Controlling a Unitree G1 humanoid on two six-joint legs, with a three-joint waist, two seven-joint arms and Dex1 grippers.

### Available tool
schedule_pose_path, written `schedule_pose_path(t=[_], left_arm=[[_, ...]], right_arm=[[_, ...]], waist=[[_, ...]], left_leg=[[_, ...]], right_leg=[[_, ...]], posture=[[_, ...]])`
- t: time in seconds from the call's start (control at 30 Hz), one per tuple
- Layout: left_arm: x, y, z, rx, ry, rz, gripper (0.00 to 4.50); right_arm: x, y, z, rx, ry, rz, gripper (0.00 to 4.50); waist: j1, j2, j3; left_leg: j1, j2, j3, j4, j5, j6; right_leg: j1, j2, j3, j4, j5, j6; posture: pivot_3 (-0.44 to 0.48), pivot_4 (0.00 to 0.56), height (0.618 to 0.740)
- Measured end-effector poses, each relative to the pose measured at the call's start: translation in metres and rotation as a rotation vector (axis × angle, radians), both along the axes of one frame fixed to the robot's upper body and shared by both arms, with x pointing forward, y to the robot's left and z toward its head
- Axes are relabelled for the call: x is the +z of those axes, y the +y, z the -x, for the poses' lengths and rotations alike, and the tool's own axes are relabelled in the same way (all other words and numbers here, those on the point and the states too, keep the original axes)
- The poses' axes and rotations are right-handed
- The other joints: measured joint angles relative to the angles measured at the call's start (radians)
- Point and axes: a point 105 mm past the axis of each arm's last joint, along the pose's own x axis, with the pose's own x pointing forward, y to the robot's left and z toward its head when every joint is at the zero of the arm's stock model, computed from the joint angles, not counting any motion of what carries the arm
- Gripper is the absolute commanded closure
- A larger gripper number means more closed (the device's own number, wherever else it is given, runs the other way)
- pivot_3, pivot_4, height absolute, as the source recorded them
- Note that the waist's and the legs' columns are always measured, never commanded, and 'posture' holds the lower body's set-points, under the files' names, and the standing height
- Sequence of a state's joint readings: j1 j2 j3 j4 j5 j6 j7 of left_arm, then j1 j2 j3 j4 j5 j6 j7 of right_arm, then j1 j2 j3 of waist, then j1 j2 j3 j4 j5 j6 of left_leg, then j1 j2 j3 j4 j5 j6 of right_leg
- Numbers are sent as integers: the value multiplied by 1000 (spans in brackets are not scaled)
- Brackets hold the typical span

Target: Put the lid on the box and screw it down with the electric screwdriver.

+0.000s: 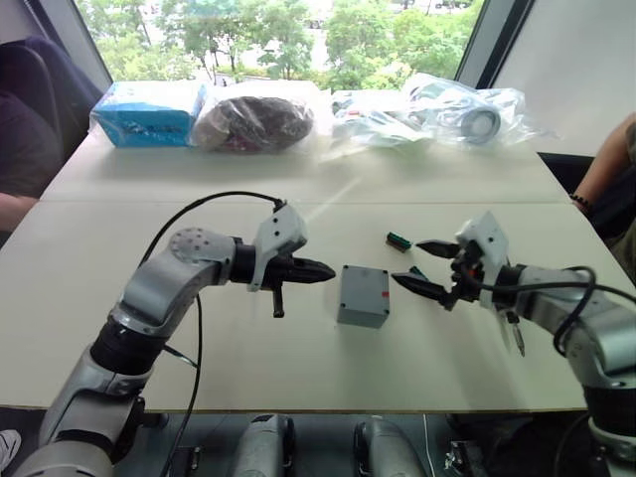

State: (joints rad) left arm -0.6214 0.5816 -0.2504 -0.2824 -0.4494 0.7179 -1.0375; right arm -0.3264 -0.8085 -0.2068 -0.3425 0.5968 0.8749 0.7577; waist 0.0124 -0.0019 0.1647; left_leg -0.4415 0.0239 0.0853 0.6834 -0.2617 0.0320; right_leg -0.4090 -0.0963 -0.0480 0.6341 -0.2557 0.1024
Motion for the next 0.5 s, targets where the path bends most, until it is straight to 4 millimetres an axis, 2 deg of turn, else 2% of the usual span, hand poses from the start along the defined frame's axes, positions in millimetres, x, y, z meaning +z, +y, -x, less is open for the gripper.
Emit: schedule_pose_path(t=[0.1,0.23,0.3,0.4,0.5], left_arm=[[6,-7,8,-37,-19,23,4500],[12,-18,21,-109,-57,35,4500],[13,-23,25,-132,-64,33,4500],[12,-33,36,-192,-83,31,4500],[10,-38,41,-211,-85,35,4500]], right_arm=[[13,-33,-11,-142,77,51,22],[18,-89,-15,-385,309,125,22],[13,-102,-13,-430,386,152,22],[-3,-132,-11,-561,585,198,22],[-7,-140,-13,-584,672,178,22]], waist=[[2,0,0],[1,0,0],[-1,0,0],[-5,1,0],[-8,1,0]], left_leg=[[0,0,0,0,0,0],[0,0,0,0,0,1],[0,0,1,0,-1,1],[0,-1,3,0,-1,1],[0,0,4,-1,-1,2]], right_leg=[[0,-1,0,0,0,0],[0,-1,0,-1,-1,-2],[-1,-1,1,-1,-1,-2],[-2,-1,4,-1,-2,-4],[-3,0,5,-1,-1,-3]], posture=[[0,150,740],[0,150,740],[0,150,740],[0,150,740],[0,150,740]])
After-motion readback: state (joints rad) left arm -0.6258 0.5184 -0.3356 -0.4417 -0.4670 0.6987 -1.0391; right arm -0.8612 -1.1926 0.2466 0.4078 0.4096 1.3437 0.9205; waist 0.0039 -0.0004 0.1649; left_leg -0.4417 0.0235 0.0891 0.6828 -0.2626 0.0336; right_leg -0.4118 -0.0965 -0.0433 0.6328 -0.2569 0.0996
